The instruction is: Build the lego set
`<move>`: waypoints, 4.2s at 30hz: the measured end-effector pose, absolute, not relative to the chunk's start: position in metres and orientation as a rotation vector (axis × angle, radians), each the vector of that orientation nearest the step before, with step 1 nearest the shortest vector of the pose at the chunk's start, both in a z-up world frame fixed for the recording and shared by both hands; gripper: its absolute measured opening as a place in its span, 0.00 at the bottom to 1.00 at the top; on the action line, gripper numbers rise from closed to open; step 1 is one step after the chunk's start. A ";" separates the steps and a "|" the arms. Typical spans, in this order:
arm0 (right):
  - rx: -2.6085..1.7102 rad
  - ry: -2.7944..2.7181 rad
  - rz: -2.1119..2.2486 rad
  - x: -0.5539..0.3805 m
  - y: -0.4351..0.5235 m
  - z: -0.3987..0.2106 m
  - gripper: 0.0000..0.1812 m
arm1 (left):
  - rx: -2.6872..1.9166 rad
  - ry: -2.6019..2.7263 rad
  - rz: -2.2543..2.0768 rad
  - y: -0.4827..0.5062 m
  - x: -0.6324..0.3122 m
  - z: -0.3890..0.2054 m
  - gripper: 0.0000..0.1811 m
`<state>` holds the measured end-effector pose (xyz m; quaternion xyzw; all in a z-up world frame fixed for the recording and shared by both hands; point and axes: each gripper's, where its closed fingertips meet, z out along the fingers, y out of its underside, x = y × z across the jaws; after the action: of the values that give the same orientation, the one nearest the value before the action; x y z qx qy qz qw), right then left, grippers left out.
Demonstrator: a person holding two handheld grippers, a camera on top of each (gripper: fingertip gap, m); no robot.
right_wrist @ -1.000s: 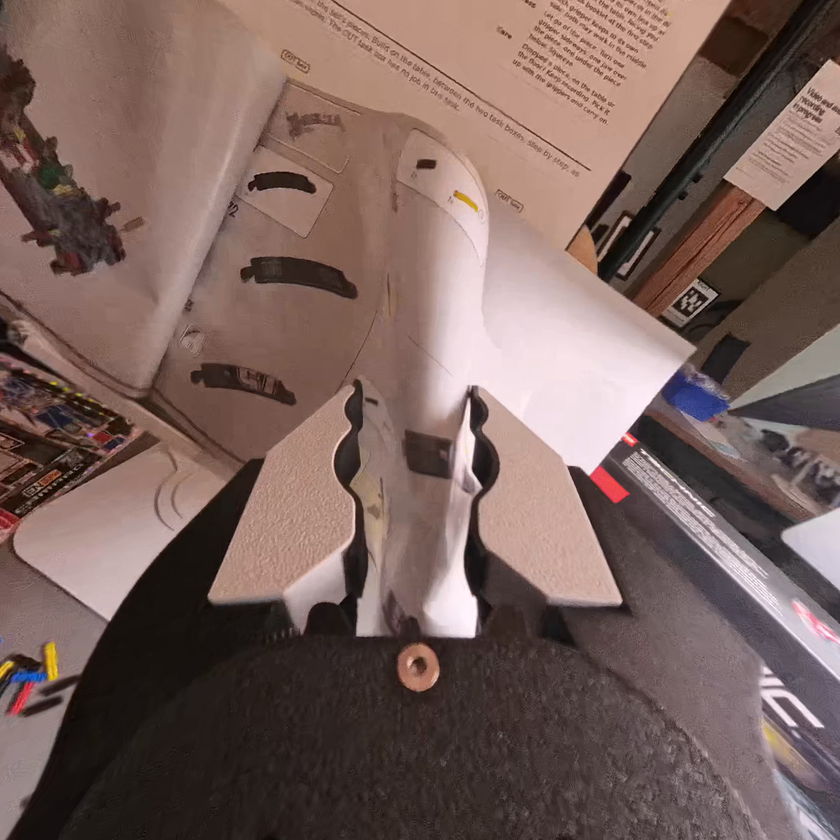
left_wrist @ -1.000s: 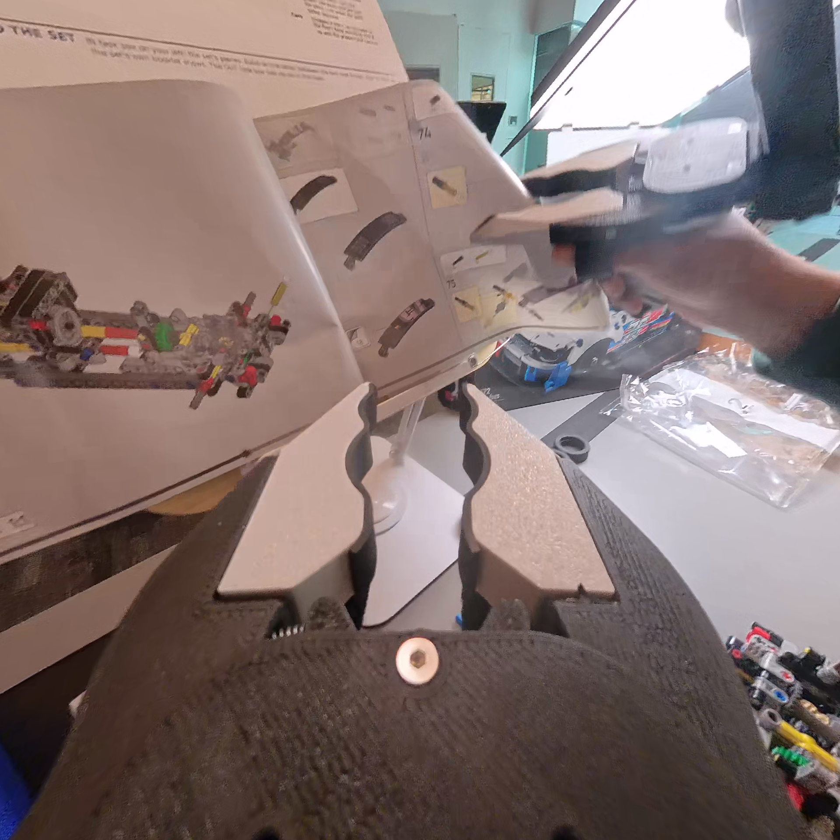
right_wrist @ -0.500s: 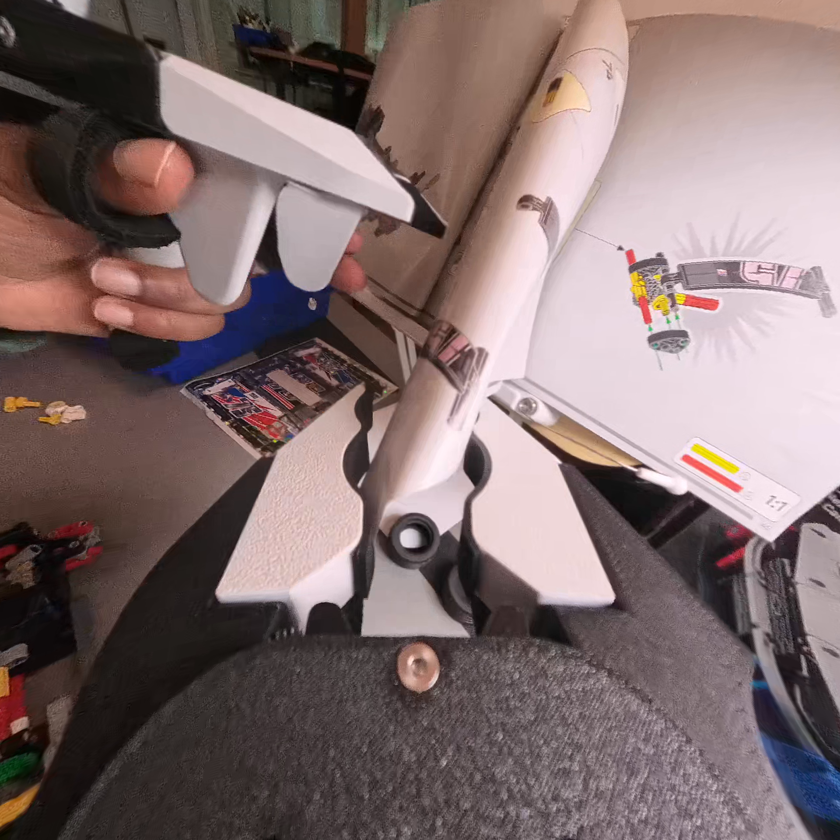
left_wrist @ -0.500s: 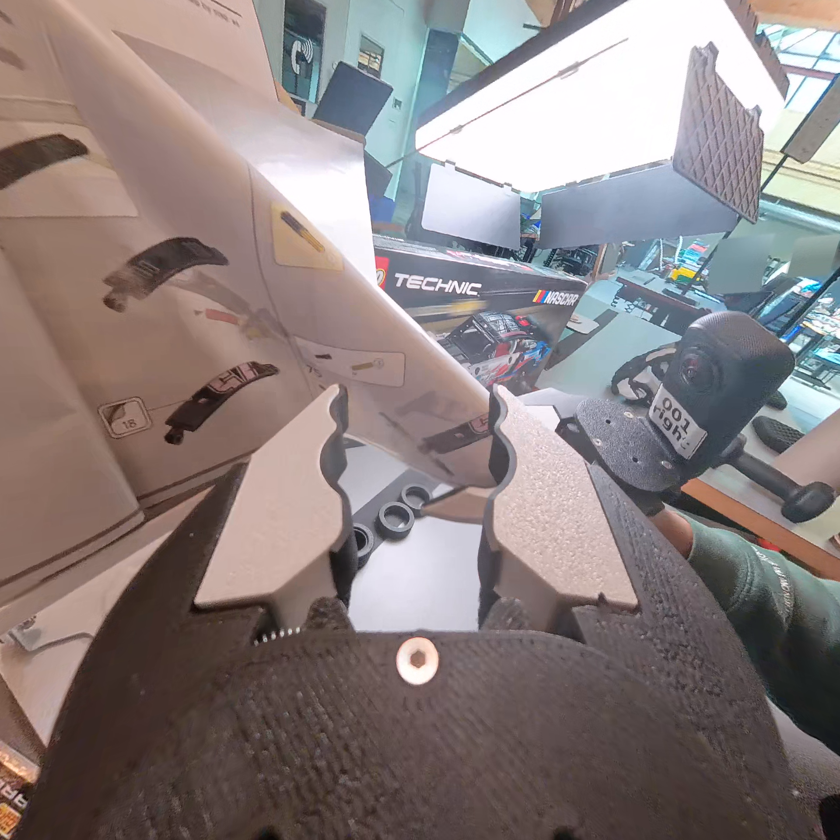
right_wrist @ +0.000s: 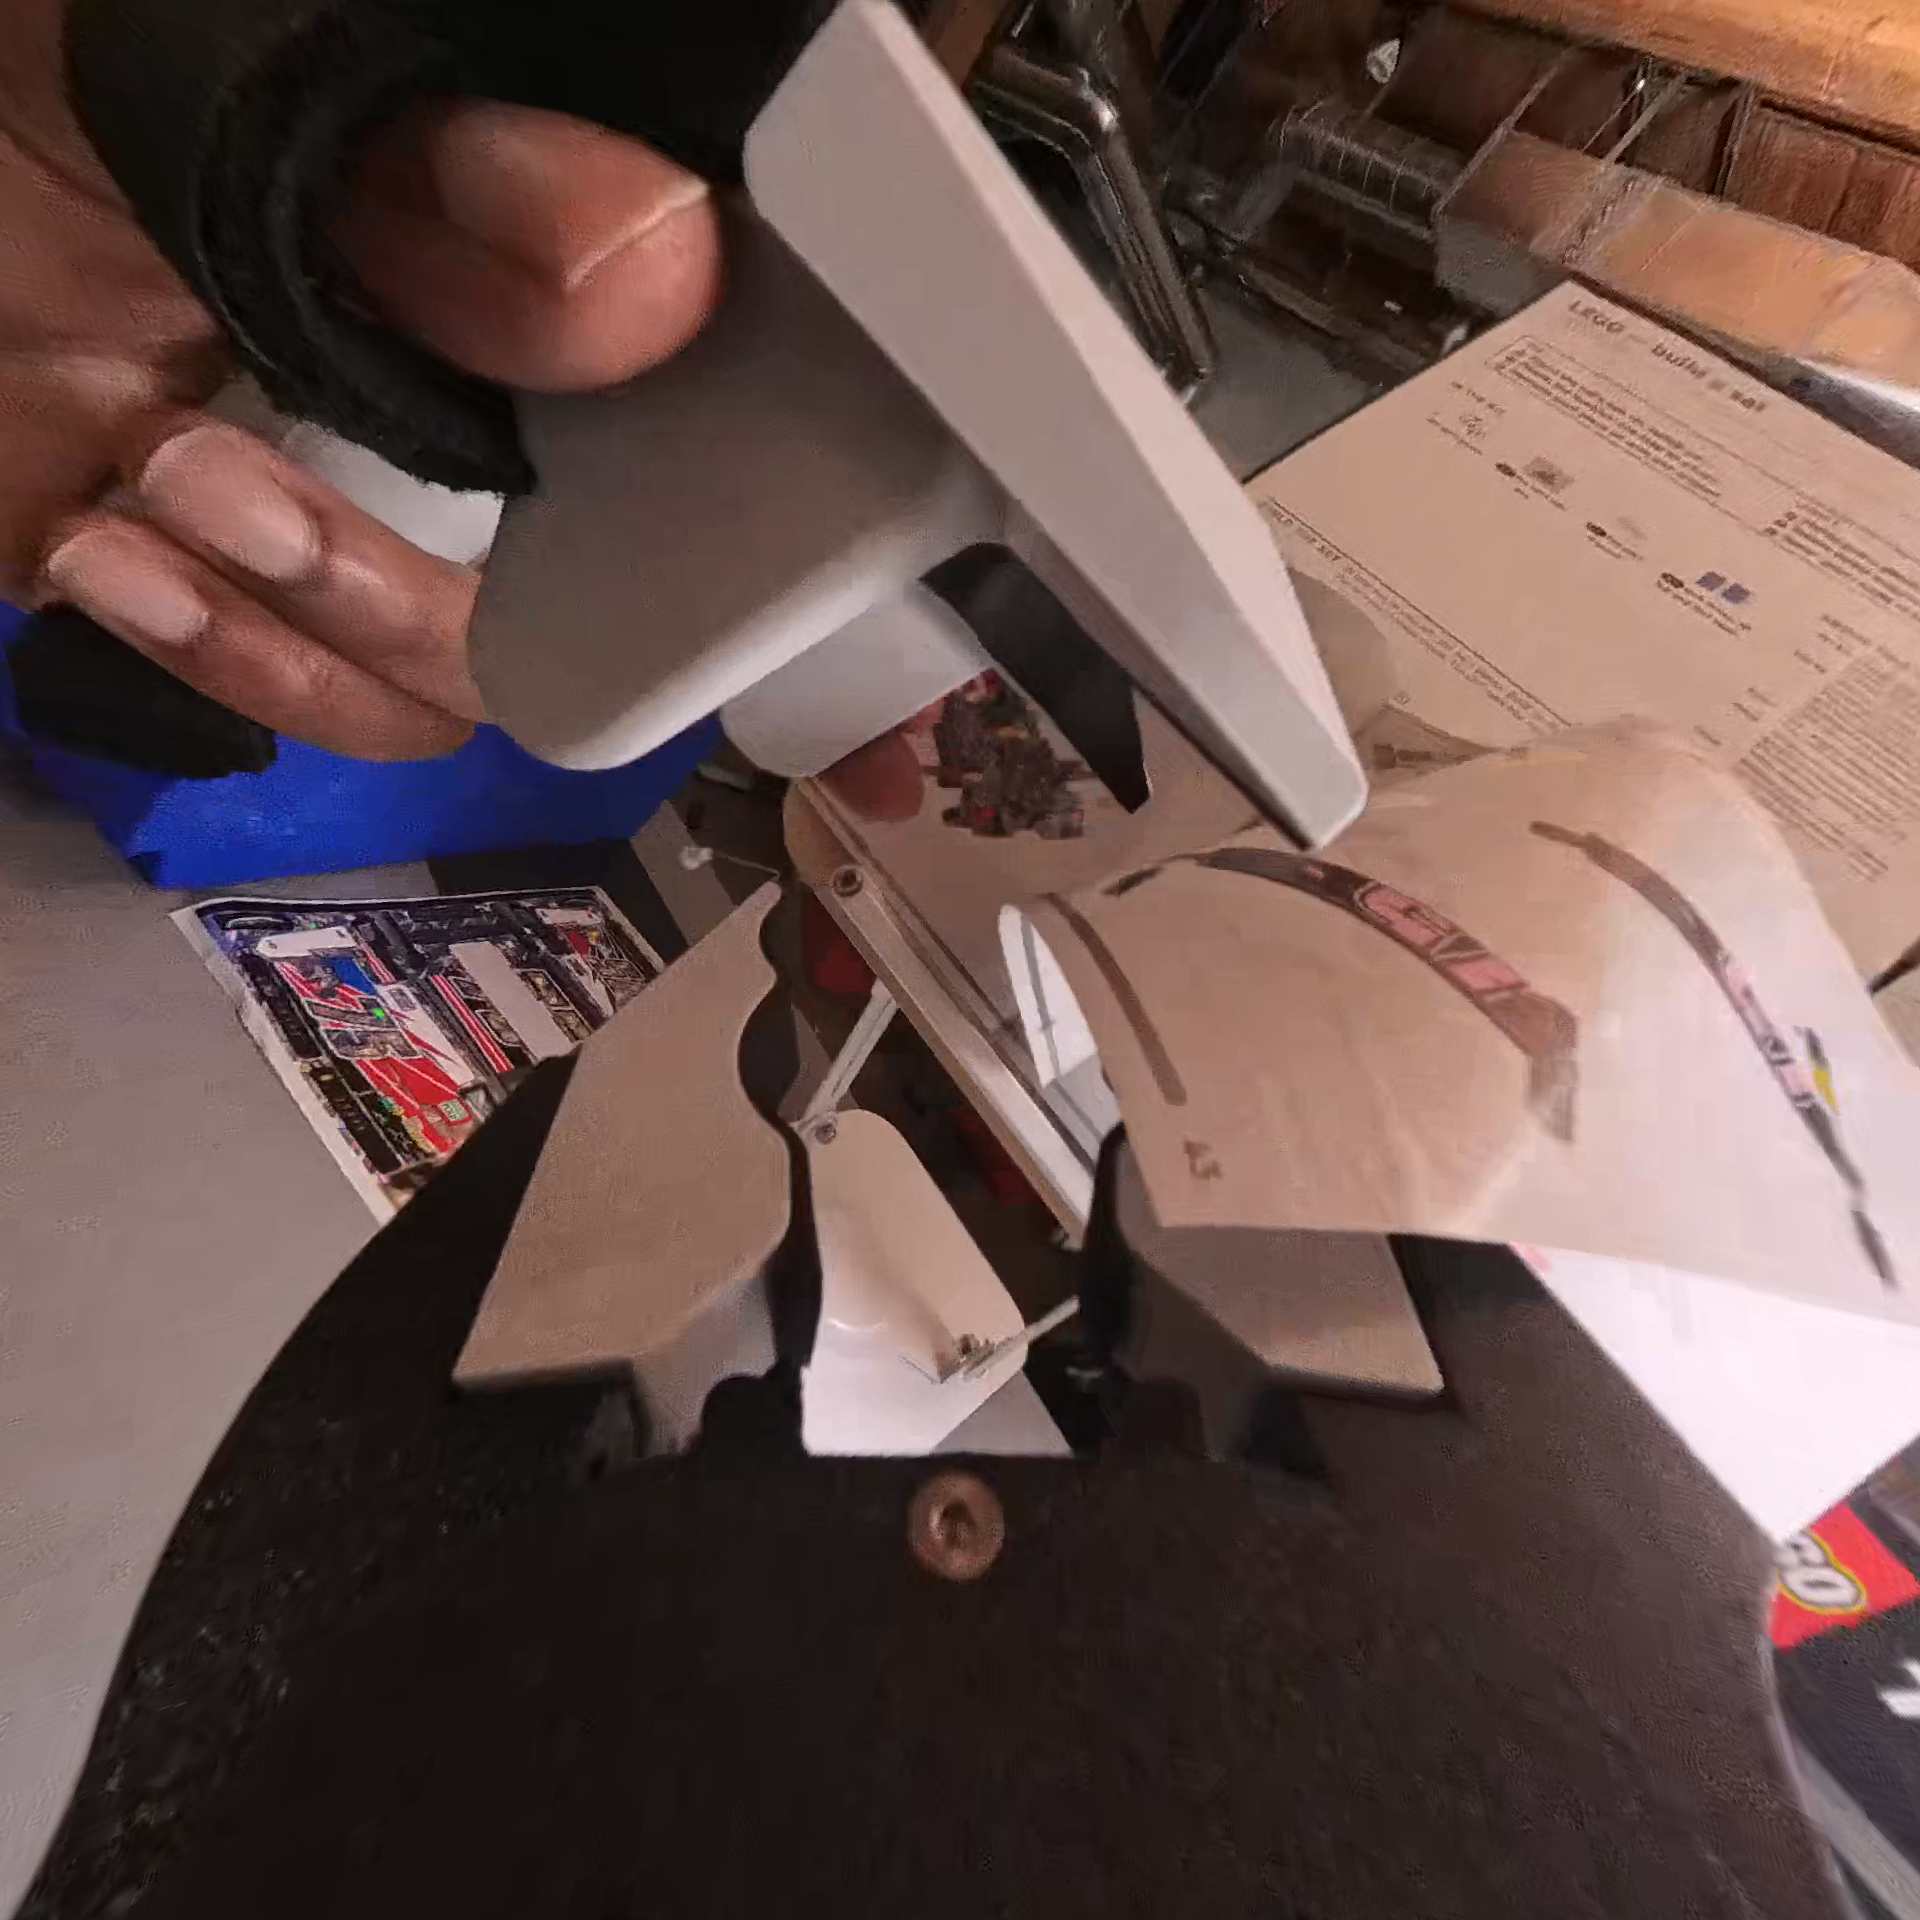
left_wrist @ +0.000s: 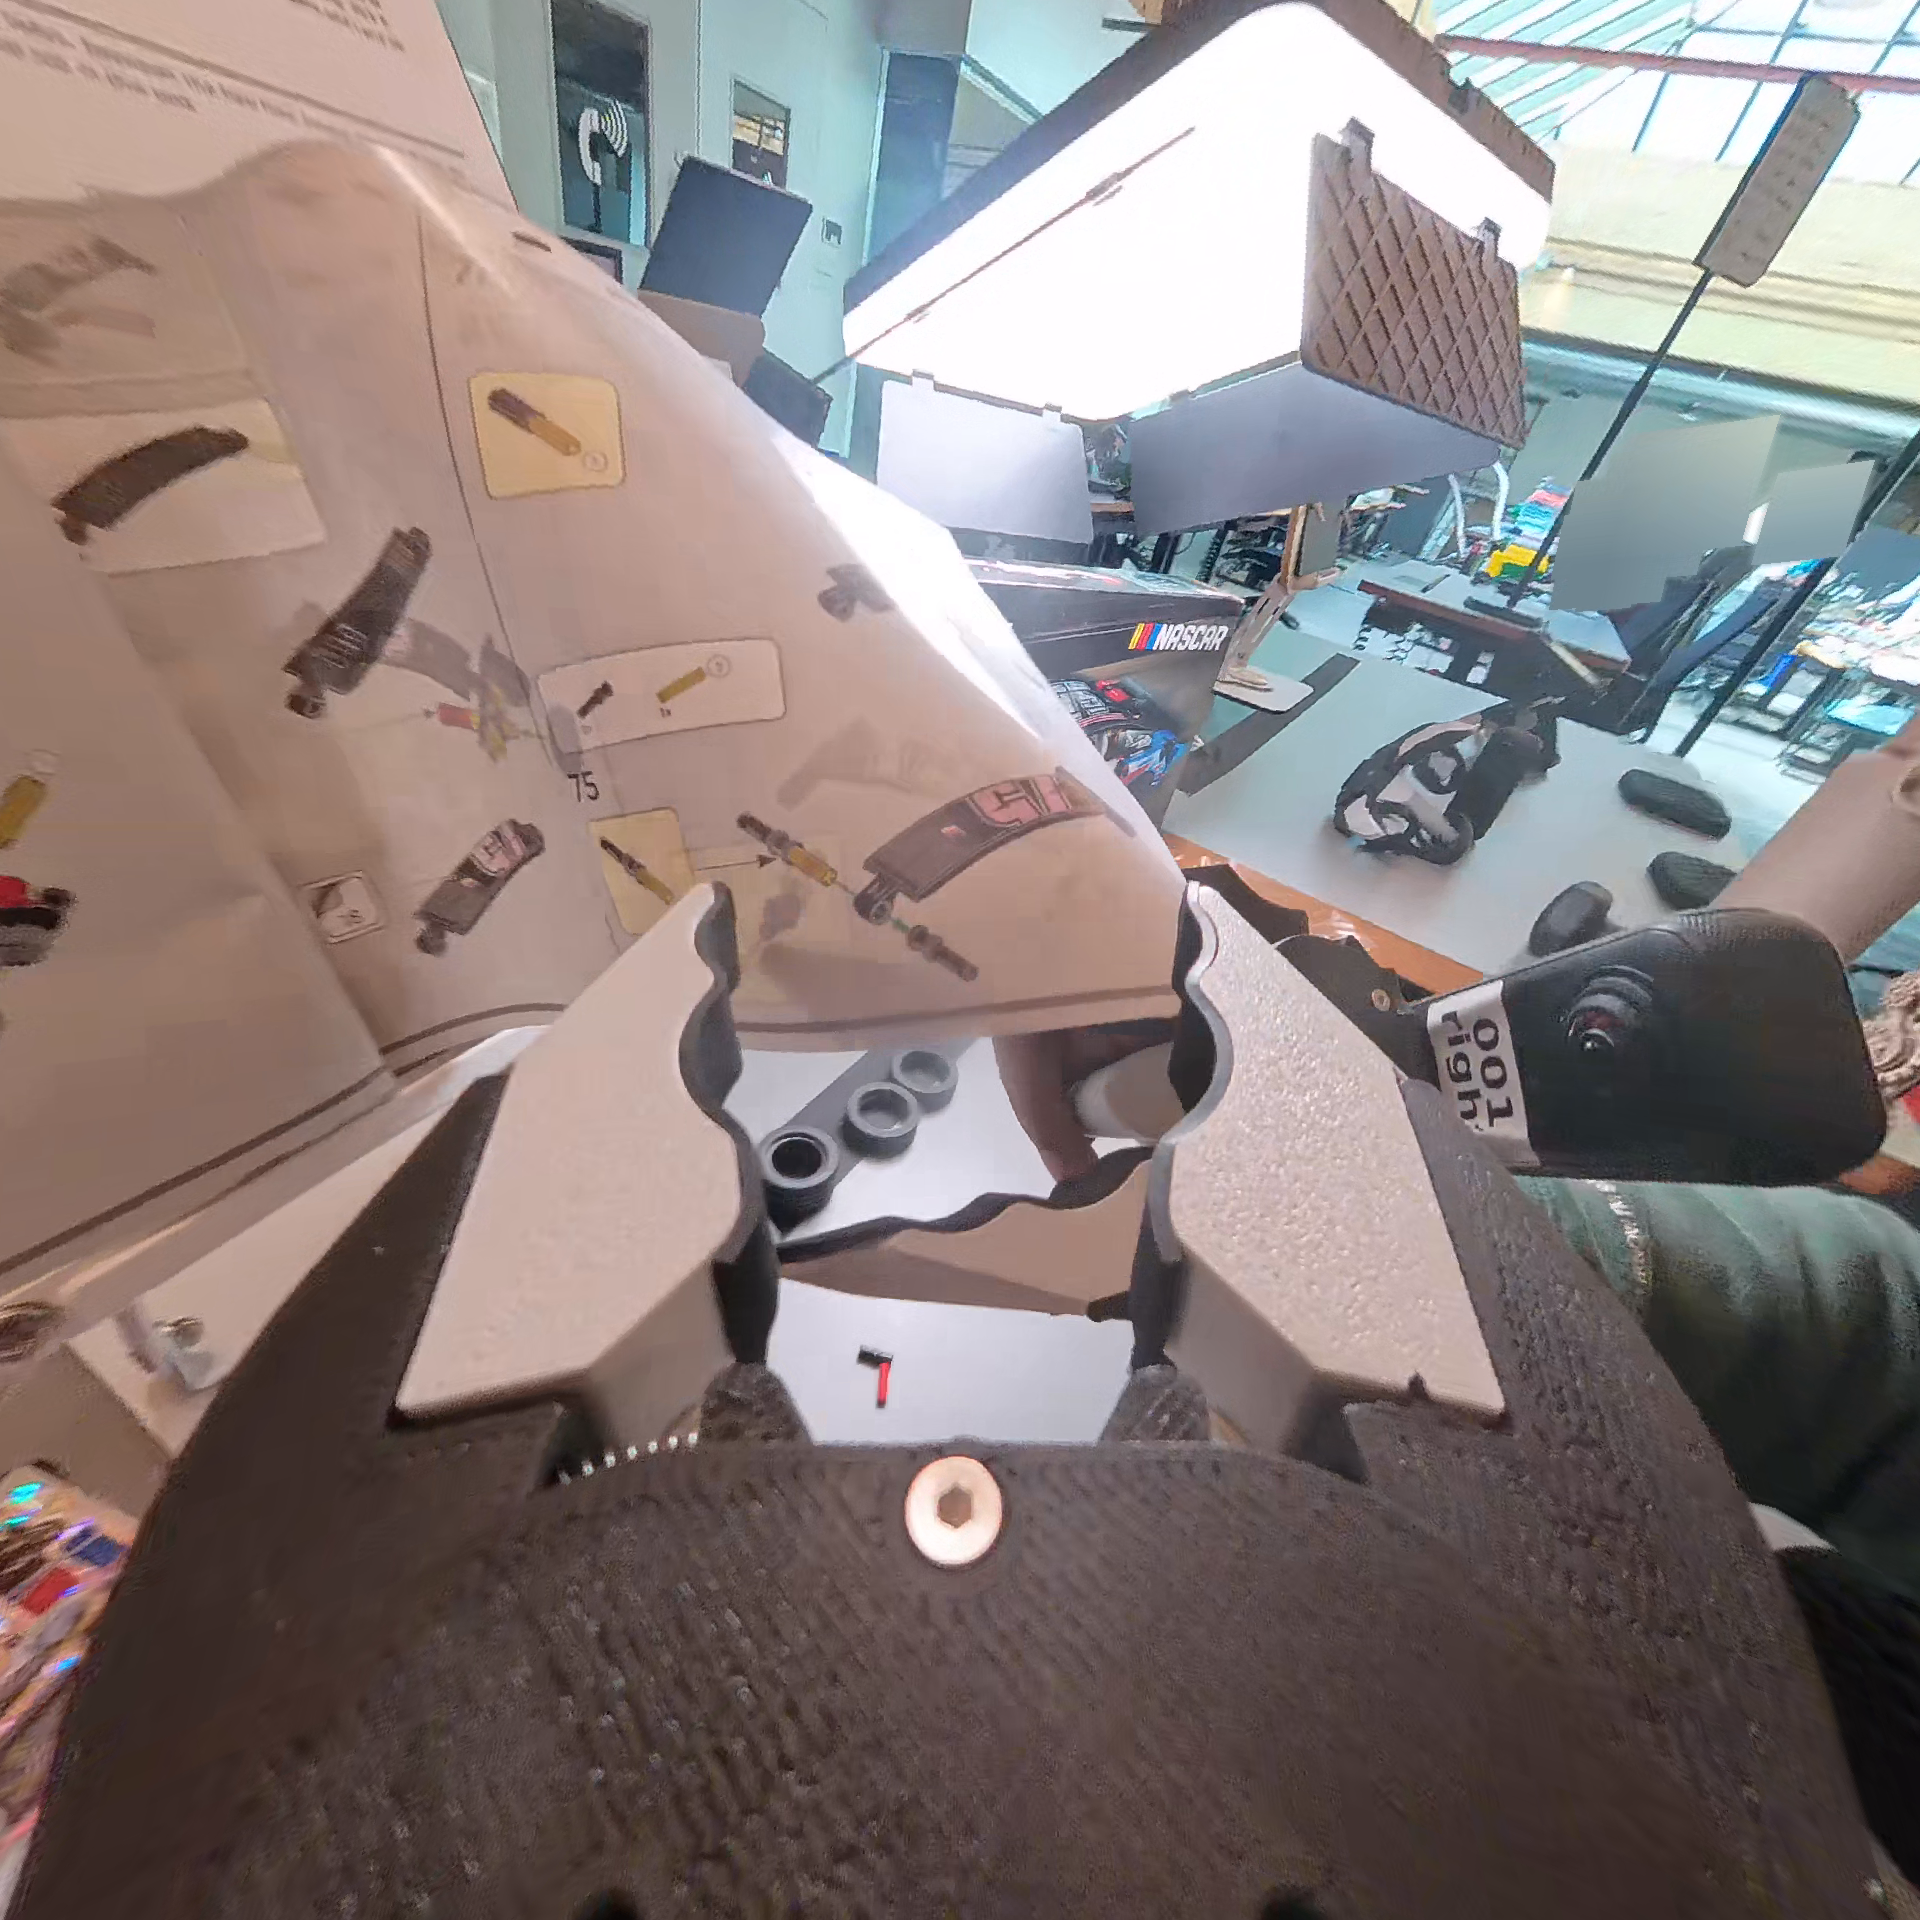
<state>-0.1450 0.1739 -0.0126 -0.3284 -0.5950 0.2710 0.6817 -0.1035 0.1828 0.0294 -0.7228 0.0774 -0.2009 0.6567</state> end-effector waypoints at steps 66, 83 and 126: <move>-1.041 -1.547 0.112 -0.249 0.268 -0.020 0.24 | -1.042 -1.091 -0.765 0.181 -0.316 -0.124 0.29; -1.054 -1.557 0.104 -0.250 0.269 -0.020 0.25 | -1.196 -0.802 -0.487 0.175 -0.324 -0.058 0.03; -1.149 -1.377 -0.165 -0.102 0.345 -0.096 0.00 | -1.969 0.396 0.556 0.305 -0.191 -0.070 0.00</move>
<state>-0.1019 0.3449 -0.0956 -0.4998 -0.5990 -0.0717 0.6214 -0.1915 0.3049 -0.0699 -0.8159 0.1641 0.2303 0.5044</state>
